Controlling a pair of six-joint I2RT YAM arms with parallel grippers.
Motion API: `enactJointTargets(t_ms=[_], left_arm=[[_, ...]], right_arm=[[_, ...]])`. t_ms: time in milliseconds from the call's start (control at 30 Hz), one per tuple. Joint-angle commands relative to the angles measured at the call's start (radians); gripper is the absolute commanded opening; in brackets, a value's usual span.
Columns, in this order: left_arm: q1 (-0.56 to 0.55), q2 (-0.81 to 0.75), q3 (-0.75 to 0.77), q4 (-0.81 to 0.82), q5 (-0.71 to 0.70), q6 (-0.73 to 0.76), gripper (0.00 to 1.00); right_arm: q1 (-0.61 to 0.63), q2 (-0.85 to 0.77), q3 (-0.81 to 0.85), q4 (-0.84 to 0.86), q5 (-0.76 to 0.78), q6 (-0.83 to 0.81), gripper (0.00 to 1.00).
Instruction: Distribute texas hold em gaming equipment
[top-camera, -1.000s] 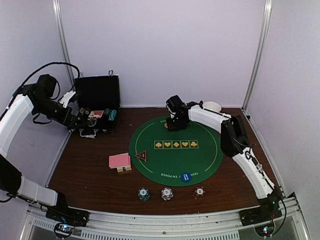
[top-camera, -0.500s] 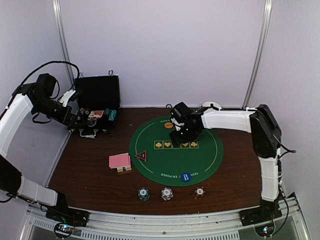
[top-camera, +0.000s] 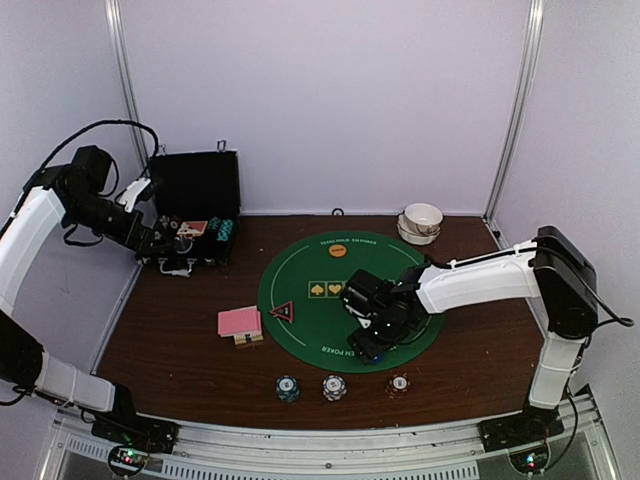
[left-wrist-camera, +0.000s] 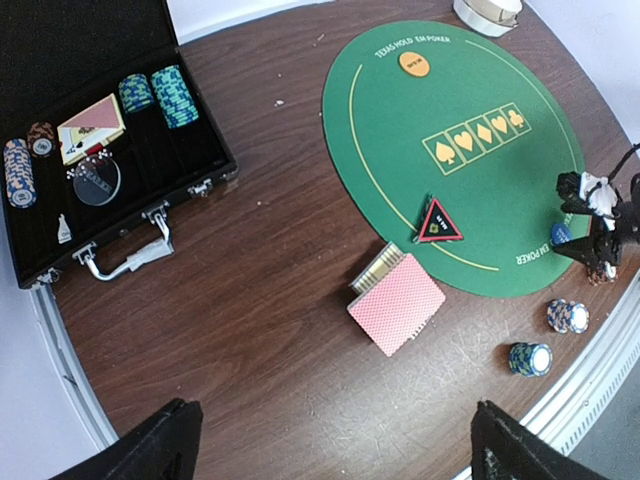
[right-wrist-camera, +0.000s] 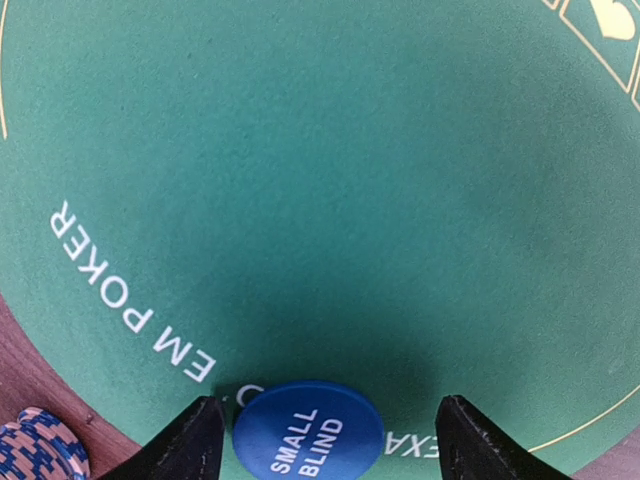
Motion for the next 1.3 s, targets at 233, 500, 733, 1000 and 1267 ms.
enactJointTargets(t_ms=[233, 500, 733, 1000, 1267], left_arm=[[-0.002, -0.026, 0.043, -0.013, 0.028, -0.004, 0.97], [-0.002, -0.029, 0.053, -0.017, 0.029, -0.008, 0.98], [-0.002, -0.029, 0.056, -0.019, 0.029, -0.009, 0.98], [-0.002, -0.03, 0.056, -0.021, 0.024, -0.004, 0.97], [-0.002, -0.028, 0.054, -0.031, 0.019, 0.002, 0.98]], right_arm=[[0.028, -0.038, -0.061, -0.012, 0.056, 0.046, 0.7], [-0.026, -0.058, -0.093, -0.015, 0.078, 0.044, 0.59], [-0.089, -0.098, -0.143, -0.011, 0.083, 0.031, 0.51], [-0.154, -0.13, -0.163, -0.02, 0.085, 0.003, 0.5], [-0.168, -0.153, -0.123, -0.066, 0.074, -0.033, 0.62]])
